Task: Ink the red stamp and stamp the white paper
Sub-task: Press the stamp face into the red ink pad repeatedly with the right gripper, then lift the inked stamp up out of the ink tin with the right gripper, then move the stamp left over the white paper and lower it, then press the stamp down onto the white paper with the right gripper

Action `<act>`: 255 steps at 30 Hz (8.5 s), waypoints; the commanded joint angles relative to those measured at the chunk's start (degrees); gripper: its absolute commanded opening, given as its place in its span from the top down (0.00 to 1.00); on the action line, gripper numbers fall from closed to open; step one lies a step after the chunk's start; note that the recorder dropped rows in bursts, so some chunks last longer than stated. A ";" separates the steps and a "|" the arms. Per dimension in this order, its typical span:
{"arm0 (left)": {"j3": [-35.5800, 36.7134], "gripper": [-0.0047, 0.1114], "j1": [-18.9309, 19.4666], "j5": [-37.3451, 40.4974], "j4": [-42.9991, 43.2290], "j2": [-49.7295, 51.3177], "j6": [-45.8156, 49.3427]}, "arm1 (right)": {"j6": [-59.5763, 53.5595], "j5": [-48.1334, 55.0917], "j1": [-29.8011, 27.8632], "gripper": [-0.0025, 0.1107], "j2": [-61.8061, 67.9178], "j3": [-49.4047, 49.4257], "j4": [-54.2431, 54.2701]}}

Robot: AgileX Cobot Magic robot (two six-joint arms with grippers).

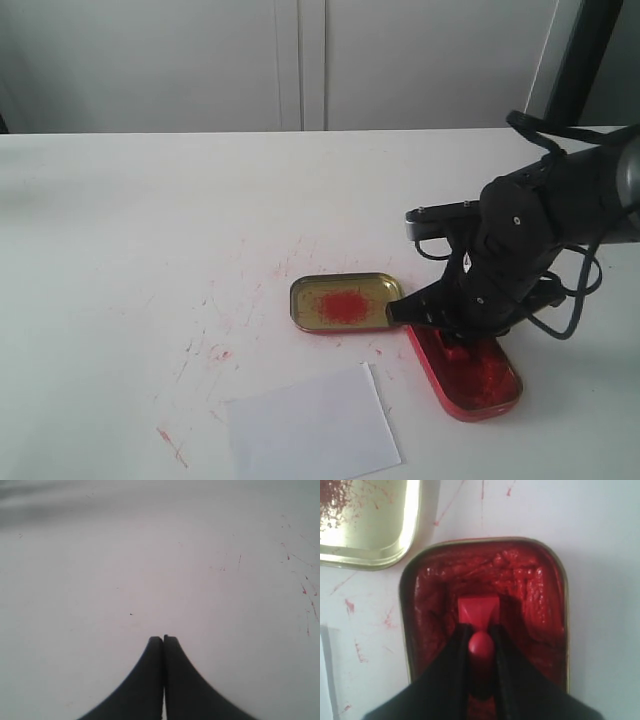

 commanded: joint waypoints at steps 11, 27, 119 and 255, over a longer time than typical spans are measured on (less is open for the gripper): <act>0.21 0.96 0.15 -0.04 -0.57 -0.26 0.00 | 0.20 3.64 0.00 0.98 -4.03 0.92 0.01; 0.21 0.96 0.15 -0.04 -0.57 -0.26 0.00 | 0.20 3.84 0.00 0.98 -4.03 -0.67 0.48; 0.21 0.96 0.15 -0.04 -0.57 -0.26 -0.12 | -41.78 6.54 -14.31 0.98 0.40 -0.98 33.55; 0.21 0.96 0.15 -0.04 -0.57 -0.26 0.01 | -9.91 5.47 30.40 0.98 1.26 -9.74 -2.43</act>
